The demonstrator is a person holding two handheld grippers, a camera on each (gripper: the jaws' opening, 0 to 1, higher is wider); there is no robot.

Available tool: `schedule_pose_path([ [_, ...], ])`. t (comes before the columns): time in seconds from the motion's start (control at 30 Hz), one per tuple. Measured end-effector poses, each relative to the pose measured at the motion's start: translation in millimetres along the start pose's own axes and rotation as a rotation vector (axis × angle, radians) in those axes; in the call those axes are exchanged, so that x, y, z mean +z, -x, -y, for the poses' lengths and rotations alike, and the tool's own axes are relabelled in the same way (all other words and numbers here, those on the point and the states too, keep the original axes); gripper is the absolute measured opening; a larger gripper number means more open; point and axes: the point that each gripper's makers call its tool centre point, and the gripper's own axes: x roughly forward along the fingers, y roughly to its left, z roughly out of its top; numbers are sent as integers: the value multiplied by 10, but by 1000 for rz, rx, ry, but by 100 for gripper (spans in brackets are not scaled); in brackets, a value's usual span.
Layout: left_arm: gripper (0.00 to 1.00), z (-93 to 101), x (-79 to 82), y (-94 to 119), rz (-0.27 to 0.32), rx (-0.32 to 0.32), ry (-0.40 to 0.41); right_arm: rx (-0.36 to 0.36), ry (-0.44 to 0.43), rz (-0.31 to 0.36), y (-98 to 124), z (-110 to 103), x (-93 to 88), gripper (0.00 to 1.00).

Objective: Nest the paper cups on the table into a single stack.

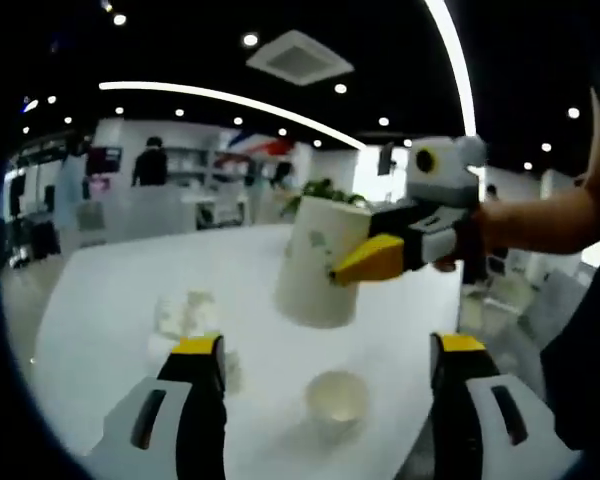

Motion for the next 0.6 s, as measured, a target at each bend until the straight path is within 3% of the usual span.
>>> schedule_pose_path([
  [0.1, 78, 33, 44, -38, 15, -20, 20, 12, -9, 11, 24, -54, 29, 37],
  [0.27, 61, 133, -25, -24, -8, -72, 32, 21, -32, 39, 50, -112, 75, 37],
  [0.4, 52, 257, -17, -4, -10, -153, 146, 38, -80, 87, 80, -185, 149, 37],
  [0.6, 42, 202, 58, 9, 16, -143, 141, 52, -81, 97, 103, -213, 132, 37],
])
